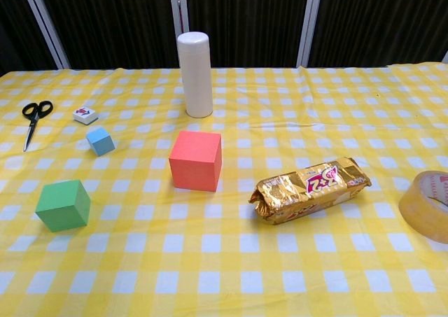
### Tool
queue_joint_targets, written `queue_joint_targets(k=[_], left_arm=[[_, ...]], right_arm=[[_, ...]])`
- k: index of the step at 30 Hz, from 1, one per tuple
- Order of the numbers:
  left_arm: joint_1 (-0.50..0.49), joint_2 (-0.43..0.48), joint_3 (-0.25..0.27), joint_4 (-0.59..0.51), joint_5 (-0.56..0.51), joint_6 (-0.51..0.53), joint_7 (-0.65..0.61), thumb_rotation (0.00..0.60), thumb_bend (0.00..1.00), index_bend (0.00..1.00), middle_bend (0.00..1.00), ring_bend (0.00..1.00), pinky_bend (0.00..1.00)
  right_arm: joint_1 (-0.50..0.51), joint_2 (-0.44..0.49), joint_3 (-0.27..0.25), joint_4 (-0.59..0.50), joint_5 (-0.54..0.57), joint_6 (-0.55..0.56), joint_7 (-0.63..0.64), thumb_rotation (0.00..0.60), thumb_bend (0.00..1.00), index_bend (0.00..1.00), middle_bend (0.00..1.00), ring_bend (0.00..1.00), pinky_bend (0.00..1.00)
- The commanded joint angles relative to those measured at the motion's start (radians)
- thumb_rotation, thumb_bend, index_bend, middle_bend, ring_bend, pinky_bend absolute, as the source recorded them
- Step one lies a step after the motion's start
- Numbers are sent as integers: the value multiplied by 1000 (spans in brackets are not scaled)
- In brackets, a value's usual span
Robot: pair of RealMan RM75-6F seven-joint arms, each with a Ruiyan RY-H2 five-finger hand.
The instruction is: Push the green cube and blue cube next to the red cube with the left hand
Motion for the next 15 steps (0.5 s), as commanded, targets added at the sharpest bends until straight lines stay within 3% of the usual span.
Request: queue_joint_targets(k=[1,15], left_arm=[[0,-1,2,0,0,0,3,600,82,84,0,0,0],[-8,-16,23,-9,21,-9,42,600,82,85,0,0,0]], right_arm=[[0,2,0,-3,-1,0,-2,600,317,160,0,0,0],[-12,15,0,-37,-9,22,-35,600,317,160,0,0,0]])
